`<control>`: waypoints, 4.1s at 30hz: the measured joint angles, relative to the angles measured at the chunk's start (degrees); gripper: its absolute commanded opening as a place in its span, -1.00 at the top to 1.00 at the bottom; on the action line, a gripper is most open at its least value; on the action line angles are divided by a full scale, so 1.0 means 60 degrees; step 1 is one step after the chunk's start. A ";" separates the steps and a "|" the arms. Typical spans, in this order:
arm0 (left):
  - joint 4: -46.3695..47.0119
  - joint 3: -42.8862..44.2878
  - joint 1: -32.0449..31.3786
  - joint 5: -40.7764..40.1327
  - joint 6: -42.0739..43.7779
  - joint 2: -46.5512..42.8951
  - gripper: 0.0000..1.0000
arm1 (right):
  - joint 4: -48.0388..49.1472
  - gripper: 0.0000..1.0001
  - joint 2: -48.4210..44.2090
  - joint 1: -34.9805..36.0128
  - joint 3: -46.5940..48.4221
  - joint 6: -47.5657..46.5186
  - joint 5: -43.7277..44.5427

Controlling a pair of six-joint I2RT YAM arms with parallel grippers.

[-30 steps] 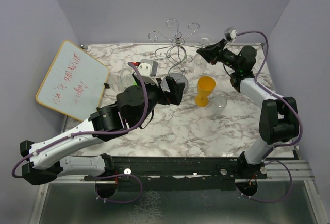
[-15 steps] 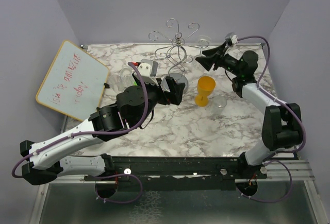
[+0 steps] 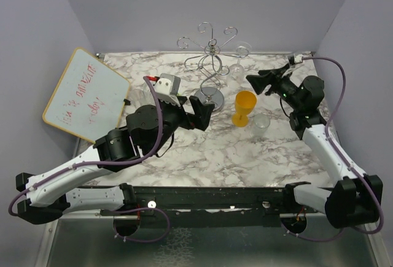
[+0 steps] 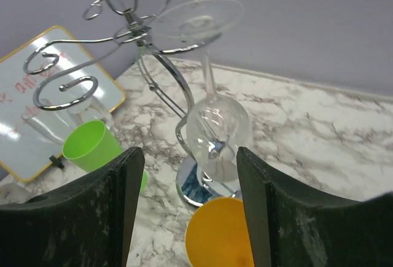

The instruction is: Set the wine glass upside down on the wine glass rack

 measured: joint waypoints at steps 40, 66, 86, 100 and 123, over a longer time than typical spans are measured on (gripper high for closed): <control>0.1588 -0.4772 0.0000 0.0197 -0.3708 -0.0171 -0.98 | -0.9624 0.13 0.1279 0.0517 0.2448 0.1789 0.3799; 0.1552 -0.4499 0.0415 0.0102 -0.6160 0.0412 -0.98 | -0.9238 0.99 -0.1271 0.1158 0.0860 0.1308 0.3486; 0.1767 -0.4248 0.0426 0.0790 -1.0826 0.0583 -0.98 | -0.4087 0.98 -0.6120 0.1264 -0.2983 0.1457 0.1370; 0.3020 -0.4543 0.0452 0.0175 -1.3074 0.0816 -0.35 | -0.2514 0.99 -0.6874 0.1264 -0.3891 0.2503 0.0098; 0.3799 -0.3759 0.0532 -0.0393 -1.3078 0.1555 0.97 | -0.2492 0.99 -0.7573 0.1239 -0.3905 0.2310 -0.0328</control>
